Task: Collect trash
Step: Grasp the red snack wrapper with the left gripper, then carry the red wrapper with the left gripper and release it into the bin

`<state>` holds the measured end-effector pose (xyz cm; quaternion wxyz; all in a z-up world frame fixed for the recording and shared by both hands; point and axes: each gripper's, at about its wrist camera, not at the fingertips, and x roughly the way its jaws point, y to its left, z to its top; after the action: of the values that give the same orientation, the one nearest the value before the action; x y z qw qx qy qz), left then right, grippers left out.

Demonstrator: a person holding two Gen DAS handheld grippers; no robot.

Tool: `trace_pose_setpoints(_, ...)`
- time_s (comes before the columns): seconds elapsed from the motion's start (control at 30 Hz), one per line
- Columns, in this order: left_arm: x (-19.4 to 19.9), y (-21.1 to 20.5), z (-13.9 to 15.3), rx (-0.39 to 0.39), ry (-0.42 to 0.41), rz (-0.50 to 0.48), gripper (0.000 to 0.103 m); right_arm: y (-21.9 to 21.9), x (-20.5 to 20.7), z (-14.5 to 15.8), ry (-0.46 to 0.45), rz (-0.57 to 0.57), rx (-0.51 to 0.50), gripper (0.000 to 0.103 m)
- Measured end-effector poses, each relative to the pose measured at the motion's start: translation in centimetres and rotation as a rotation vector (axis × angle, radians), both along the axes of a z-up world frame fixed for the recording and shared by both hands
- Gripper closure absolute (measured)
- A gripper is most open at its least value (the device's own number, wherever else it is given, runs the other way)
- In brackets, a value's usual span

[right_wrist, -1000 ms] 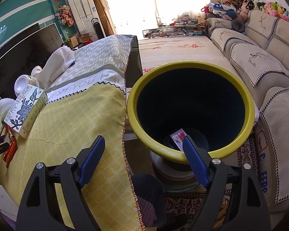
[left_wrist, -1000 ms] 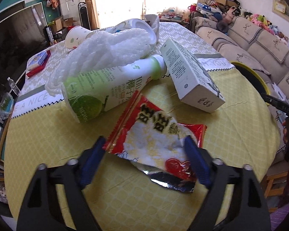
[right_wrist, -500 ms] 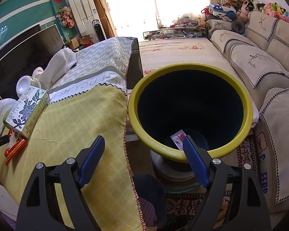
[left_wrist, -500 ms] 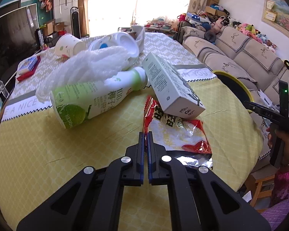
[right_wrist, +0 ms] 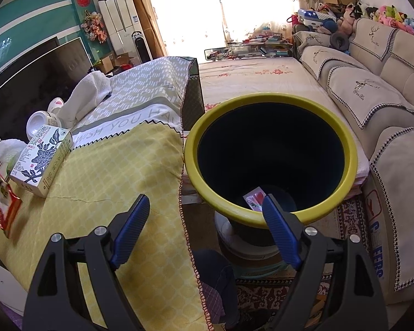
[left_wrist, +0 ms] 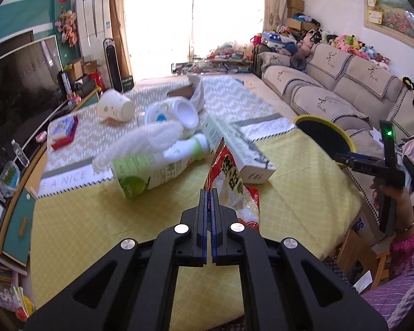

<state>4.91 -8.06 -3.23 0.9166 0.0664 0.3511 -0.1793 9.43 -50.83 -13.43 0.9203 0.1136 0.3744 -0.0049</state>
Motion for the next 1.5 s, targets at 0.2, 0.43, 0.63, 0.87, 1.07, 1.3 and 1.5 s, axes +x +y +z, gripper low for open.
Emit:
trace_pose_setpoints(0.2, -0.8, -2.7, 3.0, -0.024, -0.071, -0.073, 0.101, -1.0, -1.1, 0.1, -0.015, -0.048, -0.008, 0.023)
trace_pose_setpoints(0.43, 2.1, -10.8, 4.5, -0.056, -0.084, -0.242, 0.1, -3.4, -3.1, 0.3, -0.039, -0.137, 0.003, 0.023)
trace_pose_setpoints(0.63, 5.6, -20.9, 3.8, -0.056, -0.08, -0.373, 0.1, -6.2, -5.3, 0.6, -0.057, -0.217, 0.011, 0.023)
trace_pose_setpoints(0.87, 11.6, -31.1, -0.5, -0.026, 0.017, -0.416, 0.1, -9.1, -7.2, 0.9, -0.075, -0.29, 0.037, 0.021)
trace_pose_setpoints(1.07, 15.0, -34.6, -3.7, 0.015, 0.052, -0.364, 0.062, -9.9, -7.3, 0.8, -0.074, -0.306, 0.049, 0.021)
trace_pose_setpoints(1.3, 12.4, -28.3, -0.9, -0.069, 0.011, -0.314, 0.047, -8.2, -6.0, 0.6, -0.058, -0.26, 0.04, 0.021)
trace_pose_setpoints(1.5, 7.1, -19.1, 3.3, -0.122, -0.123, -0.213, 0.023, -3.9, -3.9, 0.6, -0.046, -0.152, 0.02, 0.02)
